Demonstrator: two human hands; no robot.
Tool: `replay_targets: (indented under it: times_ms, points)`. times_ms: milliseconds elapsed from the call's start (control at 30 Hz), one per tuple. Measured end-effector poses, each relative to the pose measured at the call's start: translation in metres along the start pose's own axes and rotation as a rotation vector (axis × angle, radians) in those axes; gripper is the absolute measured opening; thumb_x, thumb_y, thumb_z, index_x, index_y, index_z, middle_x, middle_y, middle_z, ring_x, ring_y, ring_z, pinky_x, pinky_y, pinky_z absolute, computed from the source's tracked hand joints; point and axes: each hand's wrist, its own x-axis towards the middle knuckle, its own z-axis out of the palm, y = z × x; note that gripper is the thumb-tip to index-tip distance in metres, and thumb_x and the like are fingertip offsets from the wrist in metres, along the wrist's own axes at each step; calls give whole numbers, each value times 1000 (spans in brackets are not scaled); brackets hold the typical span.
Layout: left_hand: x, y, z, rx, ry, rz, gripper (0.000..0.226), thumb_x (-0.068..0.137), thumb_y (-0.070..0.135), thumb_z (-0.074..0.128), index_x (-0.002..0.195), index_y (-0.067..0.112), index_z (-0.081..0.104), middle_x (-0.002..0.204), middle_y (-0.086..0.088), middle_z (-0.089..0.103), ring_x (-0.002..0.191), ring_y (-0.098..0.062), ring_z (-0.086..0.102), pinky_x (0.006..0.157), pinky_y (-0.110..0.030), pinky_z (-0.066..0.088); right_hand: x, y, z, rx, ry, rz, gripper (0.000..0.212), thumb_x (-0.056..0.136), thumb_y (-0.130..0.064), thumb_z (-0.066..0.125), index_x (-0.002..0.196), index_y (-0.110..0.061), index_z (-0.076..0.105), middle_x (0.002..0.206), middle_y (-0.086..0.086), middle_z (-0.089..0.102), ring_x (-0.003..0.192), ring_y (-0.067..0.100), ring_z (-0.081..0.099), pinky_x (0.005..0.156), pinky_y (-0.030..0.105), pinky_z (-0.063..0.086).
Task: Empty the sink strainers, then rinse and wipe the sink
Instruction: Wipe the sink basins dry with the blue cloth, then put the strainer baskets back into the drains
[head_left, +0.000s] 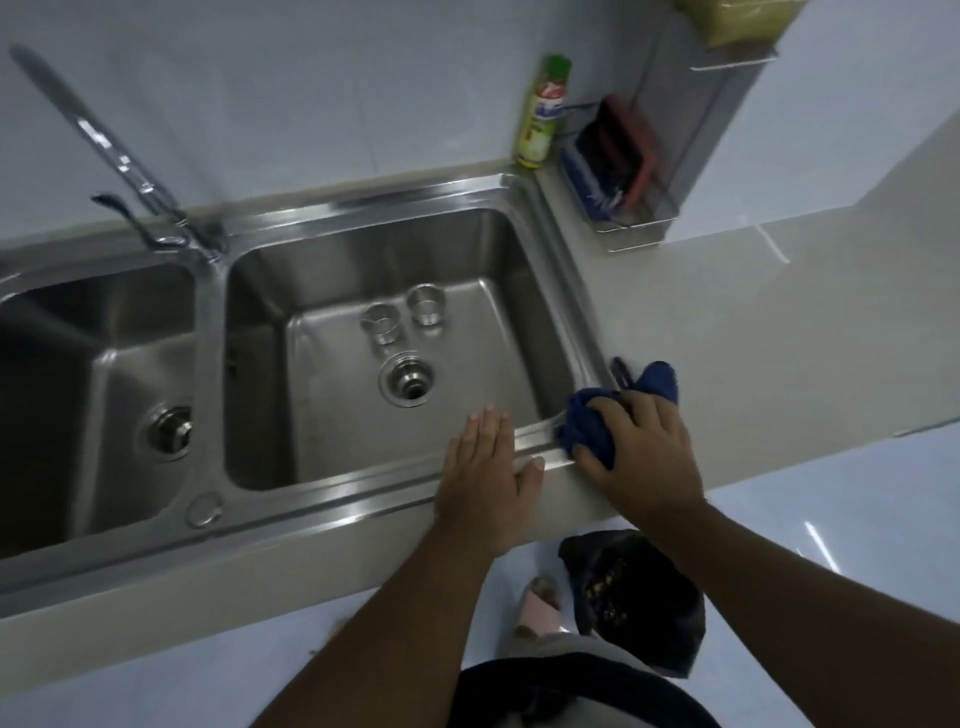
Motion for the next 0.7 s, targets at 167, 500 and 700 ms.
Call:
replay_targets:
  times_ms: [167,500,700]
  points:
    - [24,51,21,91,-121,54,81,103,55,34,164,17,-3,173,-2,-9,159,-20,-9,128,-41,-6,9,64,-16,-86,-36,143,63,87,-62,61,138,-24,57,142,10,57,133,35,49,110,63,33]
    - [30,58,21,136,-150,32,83,101,59,34,164,18,-2,173,-1,-6,159,-19,-7,128,-39,-5,17,71,-25,-115,-94,-7,78,90,-71,36,144,-17,53,153,14,51,145,36,41,123,61,14]
    - [45,26,-28,103,-12,-54,74,105,48,34,164,13,7,173,-5,2,159,-21,-2,129,-41,0,63,12,-22,-113,-182,-216,67,104,-55,24,160,-19,27,171,7,15,159,24,4,126,48,-4]
